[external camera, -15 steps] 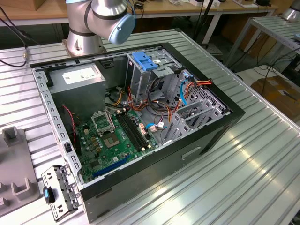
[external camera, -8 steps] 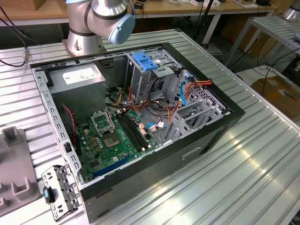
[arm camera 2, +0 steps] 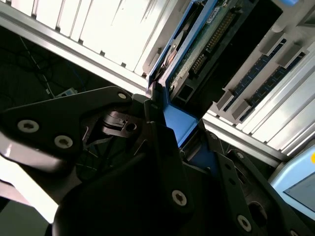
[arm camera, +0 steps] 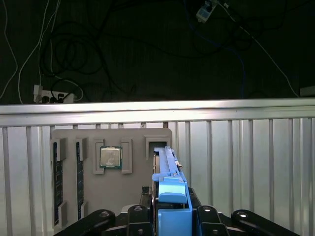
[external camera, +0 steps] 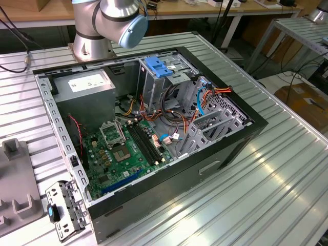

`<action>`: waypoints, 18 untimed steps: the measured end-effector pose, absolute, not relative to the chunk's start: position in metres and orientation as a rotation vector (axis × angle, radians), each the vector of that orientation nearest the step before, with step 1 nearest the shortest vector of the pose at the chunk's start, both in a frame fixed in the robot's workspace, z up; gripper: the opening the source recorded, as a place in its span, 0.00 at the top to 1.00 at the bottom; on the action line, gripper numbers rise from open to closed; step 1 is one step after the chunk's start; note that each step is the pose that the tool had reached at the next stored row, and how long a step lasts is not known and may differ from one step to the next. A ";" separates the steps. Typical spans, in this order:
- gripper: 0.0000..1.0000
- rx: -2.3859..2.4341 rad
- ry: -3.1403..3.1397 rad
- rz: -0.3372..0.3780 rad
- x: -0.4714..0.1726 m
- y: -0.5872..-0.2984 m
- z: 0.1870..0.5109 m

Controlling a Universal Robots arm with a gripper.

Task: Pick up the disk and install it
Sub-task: 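Pick up the disk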

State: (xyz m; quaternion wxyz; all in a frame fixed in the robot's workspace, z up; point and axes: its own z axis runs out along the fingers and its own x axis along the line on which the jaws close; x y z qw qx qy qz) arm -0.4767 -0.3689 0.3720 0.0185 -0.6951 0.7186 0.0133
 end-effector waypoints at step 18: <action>0.63 -2.158 2.231 0.041 -0.477 -0.369 0.378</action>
